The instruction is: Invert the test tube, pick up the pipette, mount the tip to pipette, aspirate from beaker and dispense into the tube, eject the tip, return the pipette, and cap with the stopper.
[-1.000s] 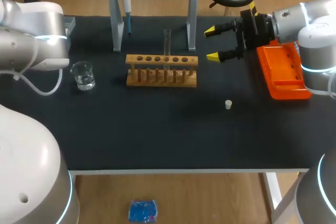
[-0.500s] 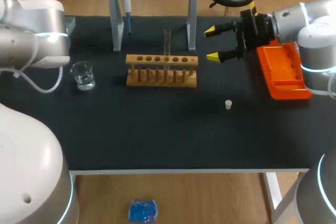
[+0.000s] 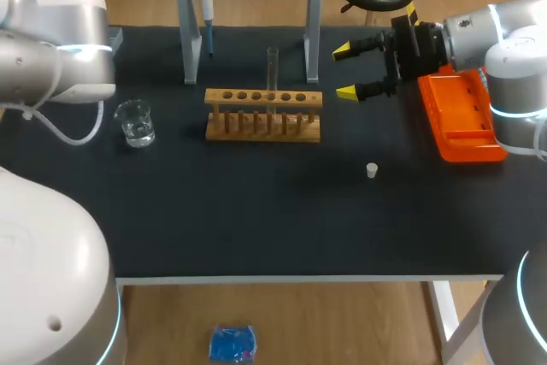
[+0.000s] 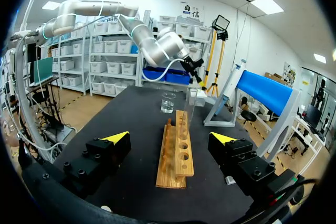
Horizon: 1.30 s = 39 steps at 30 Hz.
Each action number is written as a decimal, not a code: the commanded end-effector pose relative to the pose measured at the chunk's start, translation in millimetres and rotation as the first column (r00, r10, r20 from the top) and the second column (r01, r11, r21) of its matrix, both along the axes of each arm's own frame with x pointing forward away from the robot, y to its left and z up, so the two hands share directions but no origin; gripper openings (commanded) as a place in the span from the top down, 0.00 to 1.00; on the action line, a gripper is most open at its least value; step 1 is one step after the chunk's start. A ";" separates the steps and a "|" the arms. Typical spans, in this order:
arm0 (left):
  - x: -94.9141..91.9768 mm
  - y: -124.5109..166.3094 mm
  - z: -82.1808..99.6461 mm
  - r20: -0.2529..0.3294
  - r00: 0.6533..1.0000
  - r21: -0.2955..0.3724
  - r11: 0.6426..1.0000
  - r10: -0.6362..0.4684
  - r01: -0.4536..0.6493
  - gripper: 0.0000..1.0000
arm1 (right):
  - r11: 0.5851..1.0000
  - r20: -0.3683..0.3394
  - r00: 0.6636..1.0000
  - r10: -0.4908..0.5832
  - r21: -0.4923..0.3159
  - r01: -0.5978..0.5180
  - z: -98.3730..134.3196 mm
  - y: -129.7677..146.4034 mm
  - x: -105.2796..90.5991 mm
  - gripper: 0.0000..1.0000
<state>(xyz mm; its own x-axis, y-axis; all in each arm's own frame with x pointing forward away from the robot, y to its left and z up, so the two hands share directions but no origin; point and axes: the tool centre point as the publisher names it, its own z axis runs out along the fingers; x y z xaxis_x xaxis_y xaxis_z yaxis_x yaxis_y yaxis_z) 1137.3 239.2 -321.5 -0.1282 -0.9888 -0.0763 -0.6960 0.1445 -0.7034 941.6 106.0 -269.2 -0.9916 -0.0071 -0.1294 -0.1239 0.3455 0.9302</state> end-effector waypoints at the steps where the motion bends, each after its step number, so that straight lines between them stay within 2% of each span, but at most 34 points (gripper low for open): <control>1: -5.8 -0.8 15.0 -0.008 1.000 0.004 1.000 -0.004 0.004 1.00 | 1.000 0.001 1.000 0.001 0.000 -0.001 -0.5 -0.1 0.3 0.00; 9: -10.9 -4.9 35.9 0.020 1.000 0.025 1.000 -0.007 0.007 1.00 | 1.000 0.001 1.000 0.001 0.000 -0.001 -0.5 -0.1 0.3 0.00; 11: -14.4 -7.5 41.9 0.026 0.999 0.013 1.000 -0.019 0.018 1.00 | 1.000 0.001 1.000 0.001 0.000 -0.001 -0.5 -0.1 0.3 0.00; 16: -24.9 -27.3 66.9 0.053 0.994 0.001 0.995 -0.097 0.097 1.00 | 1.000 0.001 1.000 0.001 0.000 -0.001 -0.5 -0.1 0.3 0.00; 20: -39.6 -50.1 91.6 0.094 0.974 -0.006 0.978 -0.207 0.209 1.00 | 1.000 0.001 1.000 0.001 0.000 -0.001 -0.5 -0.1 0.3 0.00; 23: -54.0 -70.3 109.9 0.126 0.941 0.001 0.949 -0.313 0.316 1.00 | 1.000 0.001 1.000 0.001 0.000 -0.001 -0.5 -0.1 0.3 0.00; 27: -82.5 -107.5 133.7 0.143 0.862 0.029 0.872 -0.487 0.488 1.00 | 1.000 0.001 1.000 0.001 0.000 -0.001 -0.5 -0.1 0.3 0.00; 33: -127.2 -146.3 157.5 0.110 0.757 0.052 0.764 -0.644 0.643 1.00 | 1.000 0.001 1.000 0.001 0.000 -0.001 -0.5 -0.1 0.3 0.00; 38: -164.3 -177.4 170.4 0.035 0.701 0.053 0.702 -0.712 0.711 1.00 | 1.000 0.001 1.000 0.001 0.000 -0.001 -0.5 -0.1 0.3 0.00; 39: -170.7 -183.9 172.3 0.035 0.689 0.041 0.690 -0.723 0.722 1.00 | 1.000 0.001 1.000 0.001 0.000 -0.001 -0.5 -0.1 0.3 0.00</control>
<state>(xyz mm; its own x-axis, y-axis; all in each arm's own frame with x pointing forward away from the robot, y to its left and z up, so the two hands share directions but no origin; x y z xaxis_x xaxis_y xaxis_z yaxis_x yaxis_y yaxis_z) 1013.7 34.1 -194.9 -0.7380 -0.6479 -0.1886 -0.2961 0.5621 -0.7722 941.6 106.0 -269.2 -0.9916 -0.0071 -0.1294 -0.1239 0.3454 0.9302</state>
